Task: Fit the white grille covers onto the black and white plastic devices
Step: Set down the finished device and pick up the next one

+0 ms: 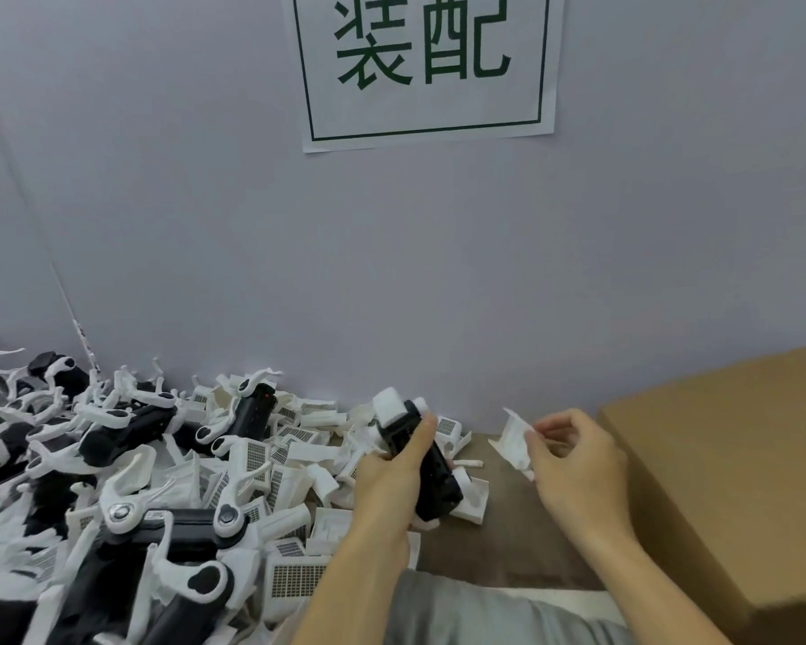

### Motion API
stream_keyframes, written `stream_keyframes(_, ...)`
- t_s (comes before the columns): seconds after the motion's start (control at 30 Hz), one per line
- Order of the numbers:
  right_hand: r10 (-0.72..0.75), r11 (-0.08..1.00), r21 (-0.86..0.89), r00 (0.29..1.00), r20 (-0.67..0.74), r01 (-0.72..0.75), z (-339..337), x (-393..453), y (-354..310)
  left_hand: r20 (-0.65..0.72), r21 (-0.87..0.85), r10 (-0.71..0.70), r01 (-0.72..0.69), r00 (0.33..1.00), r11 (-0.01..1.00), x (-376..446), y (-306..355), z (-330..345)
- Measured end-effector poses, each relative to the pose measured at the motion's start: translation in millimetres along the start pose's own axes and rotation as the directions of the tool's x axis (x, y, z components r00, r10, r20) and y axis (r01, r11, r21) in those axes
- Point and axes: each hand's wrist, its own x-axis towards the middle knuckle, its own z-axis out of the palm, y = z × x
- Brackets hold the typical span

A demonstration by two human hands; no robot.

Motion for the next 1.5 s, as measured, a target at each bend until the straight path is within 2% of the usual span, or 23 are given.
stream_keyframes(0.07, -0.129, 0.991, 0.027, 0.991, -0.030, 0.130, 4, -8, -12, -0.051, 0.143, 0.055, -0.047, 0.997, 0.989, -1, -2, 4)
stream_keyframes(0.13, -0.290, 0.957, 0.021, 0.957, 0.003, 0.290, 12, -19, -20, -0.072, 0.201, 0.087, -0.071, 0.994, 0.977, -2, -4, 8)
stream_keyframes(0.17, -0.375, 0.927, 0.009, 0.926, 0.035, 0.375, 16, -24, -22, -0.067, 0.164, 0.065, -0.053, 0.996, 0.985, -3, -2, 10)
stream_keyframes(0.23, -0.524, 0.848, -0.030, 0.845, 0.110, 0.530, 23, -31, -26, 0.006, -0.018, -0.017, 0.018, 1.000, 1.000, -5, 2, 14)
stream_keyframes(0.3, -0.597, 0.791, -0.010, 0.776, 0.204, 0.612, 27, -37, -28, 0.091, -0.149, -0.035, 0.049, 0.995, 0.988, -7, 4, 17)
stream_keyframes(0.37, -0.641, 0.756, 0.067, 0.716, 0.278, 0.651, 29, -40, -27, 0.098, -0.153, -0.003, 0.018, 0.995, 0.988, -5, 2, 17)
stream_keyframes(0.47, -0.616, 0.784, 0.193, 0.702, 0.356, 0.590, 27, -43, -26, 0.099, -0.119, 0.020, -0.008, 0.995, 0.993, -3, -1, 13)
stream_keyframes(0.53, -0.609, 0.793, 0.234, 0.714, 0.345, 0.563, 25, -45, -27, 0.104, -0.114, 0.031, -0.019, 0.994, 0.993, -3, 0, 12)
stream_keyframes(0.67, -0.555, 0.827, 0.250, 0.801, 0.224, 0.503, 27, -46, -33, 0.116, -0.039, 0.129, -0.125, 0.985, 0.991, -4, -4, 14)
stream_keyframes(0.8, -0.521, 0.853, 0.099, 0.848, 0.092, 0.513, 30, -43, -28, 0.104, 0.027, 0.267, -0.271, 0.958, 0.962, -5, -9, 16)
stream_keyframes(0.87, -0.337, 0.938, 0.112, 0.938, 0.080, 0.327, 29, -40, -26, 0.074, 0.017, 0.320, -0.322, 0.944, 0.947, -4, -10, 16)
stream_keyframes(0.9, -0.173, 0.971, 0.189, 0.975, 0.136, 0.146, 28, -39, -27, 0.062, 0.019, 0.350, -0.351, 0.935, 0.936, -4, -10, 16)
stream_keyframes(0.93, -0.016, 0.951, 0.303, 0.971, 0.240, -0.059, 27, -38, -27, 0.060, 0.022, 0.375, -0.376, 0.925, 0.926, -3, -10, 16)
stream_keyframes(0.97, 0.091, 0.883, 0.399, 0.924, 0.370, -0.247, 28, -37, -27, 0.071, 0.030, 0.394, -0.397, 0.916, 0.917, -3, -11, 16)
stream_keyframes(1.0, 0.127, 0.812, 0.449, 0.864, 0.488, -0.373, 27, -36, -27, 0.088, 0.043, 0.407, -0.412, 0.909, 0.910, -4, -11, 16)
stream_keyframes(1.03, 0.119, 0.777, 0.462, 0.821, 0.558, -0.427, 26, -36, -26, 0.113, 0.058, 0.412, -0.420, 0.904, 0.906, -5, -12, 17)
stream_keyframes(1.1, 0.122, 0.740, 0.481, 0.797, 0.591, -0.470, 25, -35, -27, 0.172, 0.070, 0.410, -0.427, 0.895, 0.902, -9, -13, 19)
stream_keyframes(1.17, 0.158, 0.695, 0.521, 0.812, 0.562, -0.496, 24, -34, -28, 0.203, 0.087, 0.438, -0.462, 0.876, 0.883, -11, -14, 21)
stream_keyframes(1.33, 0.204, 0.692, 0.533, 0.840, 0.503, -0.487, 19, -30, -29, 0.162, 0.257, 0.536, -0.560, 0.829, 0.788, -12, -17, 23)
stream_keyframes(1.43, 0.178, 0.753, 0.506, 0.870, 0.459, -0.421, 22, -31, -28, 0.111, 0.255, 0.511, -0.522, 0.852, 0.814, -10, -18, 23)
stream_keyframes(1.5, 0.145, 0.779, 0.488, 0.870, 0.472, -0.395, 24, -32, -28, 0.131, 0.118, 0.399, -0.414, 0.908, 0.903, -8, -18, 21)
